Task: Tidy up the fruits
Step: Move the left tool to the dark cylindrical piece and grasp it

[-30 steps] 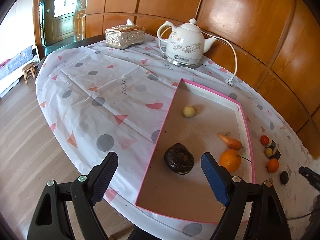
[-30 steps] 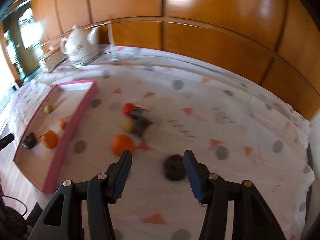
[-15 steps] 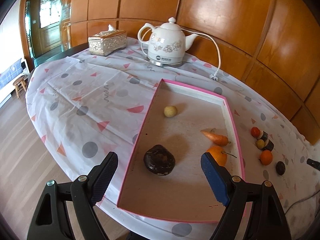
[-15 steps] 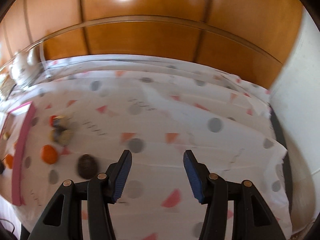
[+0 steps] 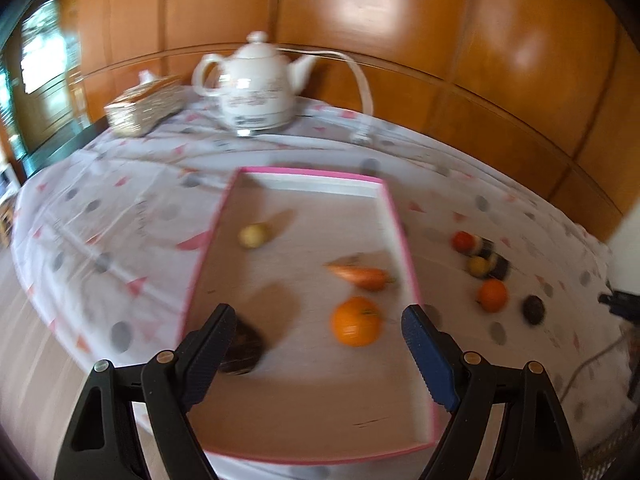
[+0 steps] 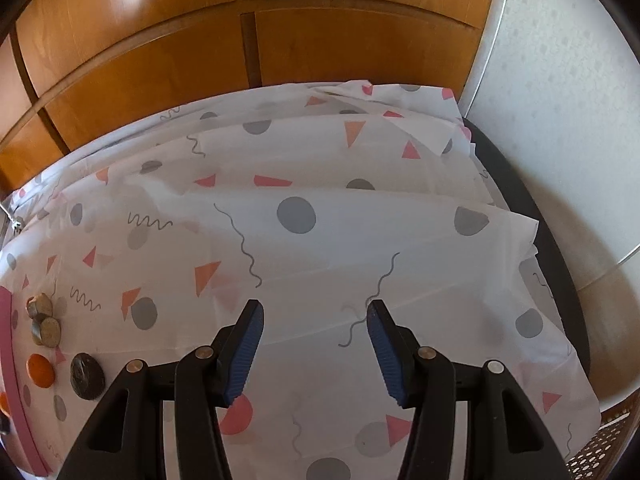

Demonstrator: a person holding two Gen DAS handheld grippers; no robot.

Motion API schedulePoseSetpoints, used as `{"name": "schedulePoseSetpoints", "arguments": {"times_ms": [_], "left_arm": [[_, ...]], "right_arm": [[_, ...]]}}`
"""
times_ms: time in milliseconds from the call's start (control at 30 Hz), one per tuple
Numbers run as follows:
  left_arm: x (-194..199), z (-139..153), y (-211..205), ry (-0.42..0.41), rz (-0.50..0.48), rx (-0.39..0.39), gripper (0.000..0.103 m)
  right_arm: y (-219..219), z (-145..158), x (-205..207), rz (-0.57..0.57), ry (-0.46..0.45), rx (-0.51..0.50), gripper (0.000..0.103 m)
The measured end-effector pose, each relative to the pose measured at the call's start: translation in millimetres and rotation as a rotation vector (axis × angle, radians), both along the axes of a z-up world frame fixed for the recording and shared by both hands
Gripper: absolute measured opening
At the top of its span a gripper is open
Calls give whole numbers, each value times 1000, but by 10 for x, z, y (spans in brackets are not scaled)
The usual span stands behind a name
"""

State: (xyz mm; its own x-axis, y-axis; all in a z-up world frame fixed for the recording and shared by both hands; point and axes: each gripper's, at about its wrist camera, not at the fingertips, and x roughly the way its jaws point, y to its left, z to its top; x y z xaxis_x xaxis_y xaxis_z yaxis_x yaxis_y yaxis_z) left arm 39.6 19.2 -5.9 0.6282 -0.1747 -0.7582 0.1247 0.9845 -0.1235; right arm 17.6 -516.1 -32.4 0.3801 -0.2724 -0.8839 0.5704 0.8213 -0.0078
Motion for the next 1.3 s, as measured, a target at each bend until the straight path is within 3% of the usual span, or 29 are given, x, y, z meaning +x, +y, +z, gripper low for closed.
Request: {"name": "schedulePoseSetpoints", "arguments": {"times_ms": [200,367,500,733,1033,1067,1100,1133,1300], "left_arm": [[127,45,-589,22,-189,5,83],[287,27,-1173,48,-349,7,57],[404,-51,-1581,62,-439,19,46],[625,-226,-2051,103,-487,48,43],[914,-539,-2498,132,-521,139,44],[926,-585,-2536,131,-526,158,40],[919,-592,-2555,111,-531,171,29],[910,-600,-2590,105,-540,186,28],[840,-496,-2469,104,-522,112,28]], "right_arm": [[21,10,12,-2,-13,20,55],[35,6,28,8,-18,29,55],[48,44,21,9,-28,13,55],[-114,46,-68,-72,-38,57,55],[-70,55,-38,-42,-60,94,55],[-66,56,-36,-41,-62,95,55],[-62,59,-34,-40,-63,95,55],[-63,61,-31,-40,-64,95,55],[-57,57,-21,-32,-63,91,55]]}}
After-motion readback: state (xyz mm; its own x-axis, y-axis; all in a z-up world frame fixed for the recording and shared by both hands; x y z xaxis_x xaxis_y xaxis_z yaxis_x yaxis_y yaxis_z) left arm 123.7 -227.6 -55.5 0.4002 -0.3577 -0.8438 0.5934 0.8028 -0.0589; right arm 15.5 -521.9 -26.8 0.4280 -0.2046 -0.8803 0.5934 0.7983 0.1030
